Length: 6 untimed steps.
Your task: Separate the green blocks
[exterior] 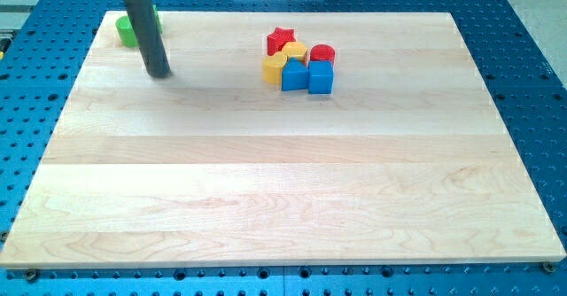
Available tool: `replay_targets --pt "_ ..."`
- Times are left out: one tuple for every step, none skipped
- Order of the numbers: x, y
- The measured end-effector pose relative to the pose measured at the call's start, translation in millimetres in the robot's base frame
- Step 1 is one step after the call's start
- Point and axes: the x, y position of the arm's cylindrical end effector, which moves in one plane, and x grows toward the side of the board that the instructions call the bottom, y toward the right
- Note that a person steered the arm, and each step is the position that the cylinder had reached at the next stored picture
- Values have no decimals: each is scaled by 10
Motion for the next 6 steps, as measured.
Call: replay_targets --pt "-106 -905" --pt "-964 -558" --pt "-714 -384" --pt "-85 227" --pt "117 -432" --pt "345 -130"
